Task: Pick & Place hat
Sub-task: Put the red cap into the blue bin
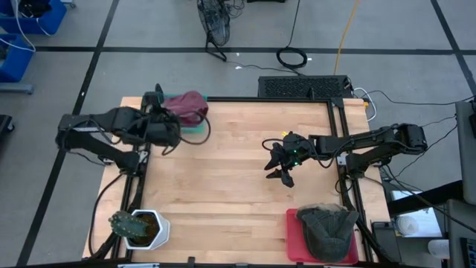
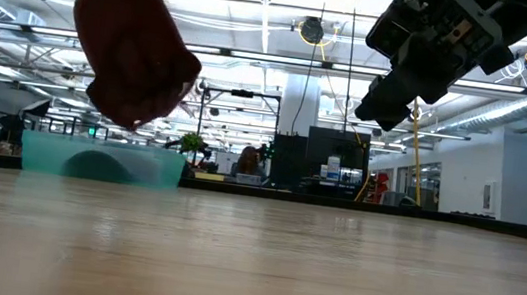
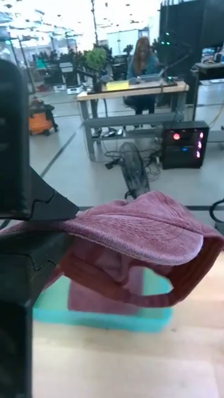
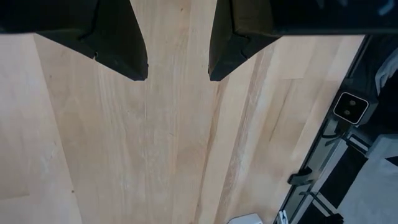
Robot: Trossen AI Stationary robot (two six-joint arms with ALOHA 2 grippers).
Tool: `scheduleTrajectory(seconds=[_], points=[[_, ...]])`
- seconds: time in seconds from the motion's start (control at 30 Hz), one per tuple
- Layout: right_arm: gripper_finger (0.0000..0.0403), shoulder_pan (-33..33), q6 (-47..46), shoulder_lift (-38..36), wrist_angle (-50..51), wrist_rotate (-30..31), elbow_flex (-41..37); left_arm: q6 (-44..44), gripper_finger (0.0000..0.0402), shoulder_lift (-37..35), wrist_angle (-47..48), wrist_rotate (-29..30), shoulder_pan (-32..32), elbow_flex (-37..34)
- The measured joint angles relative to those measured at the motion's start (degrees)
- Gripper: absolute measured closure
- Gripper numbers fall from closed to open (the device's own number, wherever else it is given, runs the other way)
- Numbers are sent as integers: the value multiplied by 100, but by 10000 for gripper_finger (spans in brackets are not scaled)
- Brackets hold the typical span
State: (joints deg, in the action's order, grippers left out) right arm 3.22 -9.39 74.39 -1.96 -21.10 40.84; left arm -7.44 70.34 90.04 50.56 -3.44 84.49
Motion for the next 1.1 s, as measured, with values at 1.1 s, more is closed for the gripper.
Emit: scheduleTrajectory(seconds=[1.1], points=[[248,15,323,-2,-640,184,-2,-828,391,-150,-1035,377,739,-1895]])
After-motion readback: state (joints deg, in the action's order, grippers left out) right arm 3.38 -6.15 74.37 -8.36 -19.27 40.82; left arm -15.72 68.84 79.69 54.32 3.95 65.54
